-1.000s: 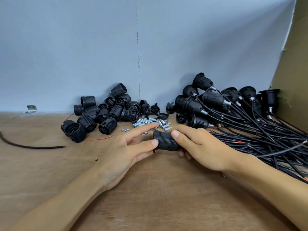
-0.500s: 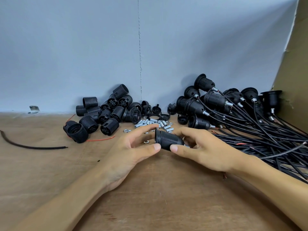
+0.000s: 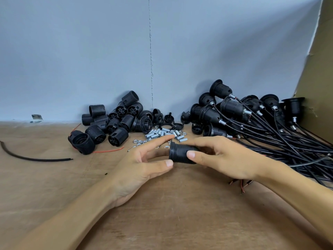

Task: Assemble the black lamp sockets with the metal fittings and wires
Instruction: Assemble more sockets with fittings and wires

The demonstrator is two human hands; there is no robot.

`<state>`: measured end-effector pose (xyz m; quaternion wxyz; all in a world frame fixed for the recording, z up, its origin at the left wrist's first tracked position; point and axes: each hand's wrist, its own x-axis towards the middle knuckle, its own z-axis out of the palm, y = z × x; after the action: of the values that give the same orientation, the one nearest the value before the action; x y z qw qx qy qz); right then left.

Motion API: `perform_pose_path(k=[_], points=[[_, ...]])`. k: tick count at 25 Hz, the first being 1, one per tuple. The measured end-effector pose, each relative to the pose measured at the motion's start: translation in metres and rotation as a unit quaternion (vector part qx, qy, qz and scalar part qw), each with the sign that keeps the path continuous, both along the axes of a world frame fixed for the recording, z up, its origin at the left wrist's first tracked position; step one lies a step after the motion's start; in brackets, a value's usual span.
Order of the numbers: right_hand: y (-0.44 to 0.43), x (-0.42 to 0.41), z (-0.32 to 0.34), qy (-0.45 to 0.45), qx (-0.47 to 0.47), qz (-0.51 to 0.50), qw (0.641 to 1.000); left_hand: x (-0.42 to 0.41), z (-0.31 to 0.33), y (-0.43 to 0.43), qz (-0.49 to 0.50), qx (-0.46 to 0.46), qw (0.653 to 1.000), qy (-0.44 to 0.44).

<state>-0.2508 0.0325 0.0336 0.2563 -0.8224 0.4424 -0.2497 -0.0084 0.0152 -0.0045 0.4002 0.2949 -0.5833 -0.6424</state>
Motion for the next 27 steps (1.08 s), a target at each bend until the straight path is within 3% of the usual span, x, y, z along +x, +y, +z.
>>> perform_pose_path(k=[6, 9, 12, 18, 23, 27], points=[[0.005, 0.007, -0.001, -0.063, 0.064, -0.018, 0.996, 0.0, -0.001, -0.001, -0.023, -0.01, 0.999, 0.02], [0.004, 0.003, 0.0, -0.053, 0.118, -0.03, 0.991, -0.001, 0.0, 0.0, -0.035, -0.006, 0.999, 0.025], [0.002, 0.004, -0.005, -0.057, 0.11, -0.032, 0.992, -0.004, 0.005, 0.003, -0.042, -0.012, 0.998, 0.043], [0.003, 0.004, -0.007, -0.116, 0.114, -0.007, 0.987, -0.007, 0.002, 0.0, 0.108, -0.042, 0.993, 0.022], [0.003, 0.008, -0.009, -0.023, 0.042, -0.061, 0.997, -0.012, 0.0, 0.003, 0.169, -0.086, 0.98, -0.051], [0.004, 0.011, -0.013, 0.048, -0.059, -0.117, 0.99, -0.018, 0.001, 0.007, 0.147, -0.028, 0.987, -0.05]])
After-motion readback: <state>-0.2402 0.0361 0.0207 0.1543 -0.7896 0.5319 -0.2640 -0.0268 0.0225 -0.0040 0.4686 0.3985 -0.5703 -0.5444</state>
